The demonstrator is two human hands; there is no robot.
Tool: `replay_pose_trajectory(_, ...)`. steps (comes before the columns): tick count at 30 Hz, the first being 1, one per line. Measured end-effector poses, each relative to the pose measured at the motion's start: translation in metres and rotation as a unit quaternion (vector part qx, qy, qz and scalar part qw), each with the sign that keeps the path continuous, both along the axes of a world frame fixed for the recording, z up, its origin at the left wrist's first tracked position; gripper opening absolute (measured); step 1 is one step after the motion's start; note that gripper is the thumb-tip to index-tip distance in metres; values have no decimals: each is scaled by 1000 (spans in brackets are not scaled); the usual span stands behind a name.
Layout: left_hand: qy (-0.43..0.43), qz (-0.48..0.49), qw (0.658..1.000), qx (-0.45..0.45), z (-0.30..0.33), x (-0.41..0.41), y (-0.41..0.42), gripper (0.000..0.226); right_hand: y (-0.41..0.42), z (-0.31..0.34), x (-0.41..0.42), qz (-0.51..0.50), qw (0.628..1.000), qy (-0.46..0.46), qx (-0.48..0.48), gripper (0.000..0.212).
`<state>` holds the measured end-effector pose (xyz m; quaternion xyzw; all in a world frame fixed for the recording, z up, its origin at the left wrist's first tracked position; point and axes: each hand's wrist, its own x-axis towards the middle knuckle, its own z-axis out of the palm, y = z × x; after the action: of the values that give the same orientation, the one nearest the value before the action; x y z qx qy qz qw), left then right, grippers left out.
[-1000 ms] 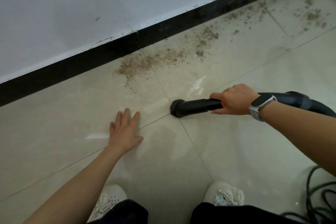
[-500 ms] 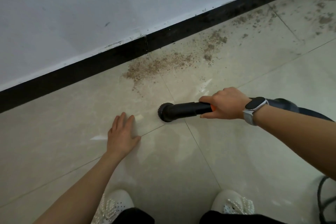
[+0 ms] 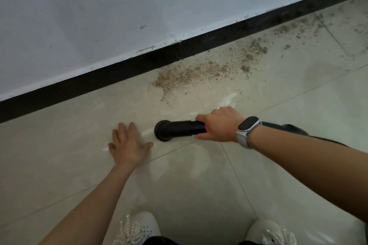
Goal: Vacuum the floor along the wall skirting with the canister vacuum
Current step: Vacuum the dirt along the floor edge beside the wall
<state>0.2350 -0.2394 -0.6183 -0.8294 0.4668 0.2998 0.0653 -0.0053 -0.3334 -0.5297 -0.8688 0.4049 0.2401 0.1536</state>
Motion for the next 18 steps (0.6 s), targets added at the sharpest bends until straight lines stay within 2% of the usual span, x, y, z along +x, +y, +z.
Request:
replay_pose_trajectory(6,7,6,1000,30,0,-3,-10,92,-29,9,-27,-100,992,23,-78,42)
replay_pose_trajectory(13,13,0,999,39,6,0,-16,96,-19,1,19,-61,997,-10,-49,44)
replay_pose_trajectory(18,12,-4,999,35,6,0,-16,96,-40,6,10,-111,987,19,-112,43)
